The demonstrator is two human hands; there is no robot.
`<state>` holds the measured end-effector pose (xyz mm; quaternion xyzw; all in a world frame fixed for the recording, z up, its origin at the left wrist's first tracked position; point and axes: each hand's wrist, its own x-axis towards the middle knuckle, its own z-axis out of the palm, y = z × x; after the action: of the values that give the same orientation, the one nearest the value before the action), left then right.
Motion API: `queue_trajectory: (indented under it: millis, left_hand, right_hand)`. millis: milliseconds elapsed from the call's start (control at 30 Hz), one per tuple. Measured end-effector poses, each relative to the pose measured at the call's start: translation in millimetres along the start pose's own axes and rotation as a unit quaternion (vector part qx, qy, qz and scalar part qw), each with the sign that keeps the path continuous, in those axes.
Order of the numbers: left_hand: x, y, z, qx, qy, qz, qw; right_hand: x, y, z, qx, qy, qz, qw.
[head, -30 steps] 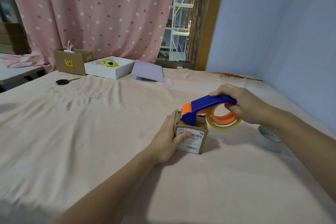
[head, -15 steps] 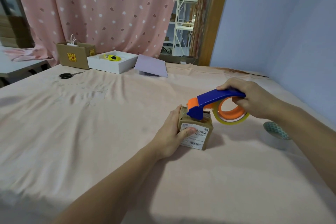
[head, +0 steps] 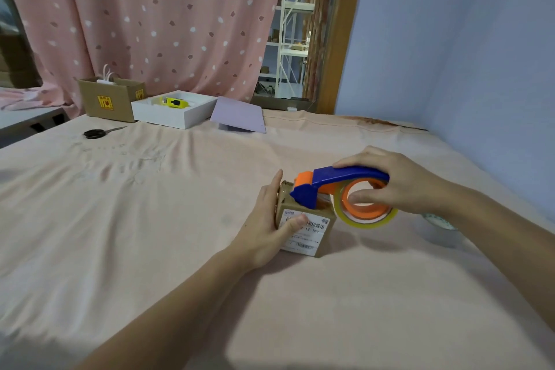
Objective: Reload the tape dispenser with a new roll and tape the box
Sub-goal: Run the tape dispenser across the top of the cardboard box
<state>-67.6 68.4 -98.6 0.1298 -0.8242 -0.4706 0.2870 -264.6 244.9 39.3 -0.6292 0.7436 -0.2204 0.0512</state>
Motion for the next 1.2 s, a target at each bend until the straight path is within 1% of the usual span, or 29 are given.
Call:
queue_trajectory:
  millis: [133, 267, 433, 533, 767, 967, 1200]
  left_hand:
    - [-1.2, 3.1, -1.5, 0.019, -0.009, 0.019, 1.0]
    - [-1.9, 3.0, -1.6, 0.033, -0.001, 0.042, 0.999]
    - [-1.9, 0.8, -1.5, 0.058, 0.0, 0.038, 0.998]
    - [-2.3, 1.4, -1.7, 0.064, -0.006, 0.038, 0.997]
    - [-1.7, 0.1, -2.0, 0.06, -0.016, 0.038, 0.997]
    - [-0.1, -5.1, -1.7, 0.044, -0.013, 0.033, 0.998]
    - [-2.4, -2.8, -1.0, 0.041, -0.004, 0.034, 0.999]
  right_hand:
    - [3.3, 0.3, 1.7, -0.005, 0.024, -0.017, 1.0]
    - [12.1, -1.4, -4.8, -0.029, 0.002, -0.029, 0.999]
    - [31.1, -7.4, -18.1, -0.093, -0.024, -0.055, 0.994]
    - [33.0, -5.9, -21.0, -0.101, -0.028, -0.061, 0.993]
    - [28.5, -3.1, -24.5, -0.093, -0.04, -0.052, 0.993]
    - [24.9, 3.9, -18.5, -0.088, -0.018, -0.053, 0.995]
    - [10.3, 17.5, -1.4, 0.008, 0.009, -0.017, 1.0]
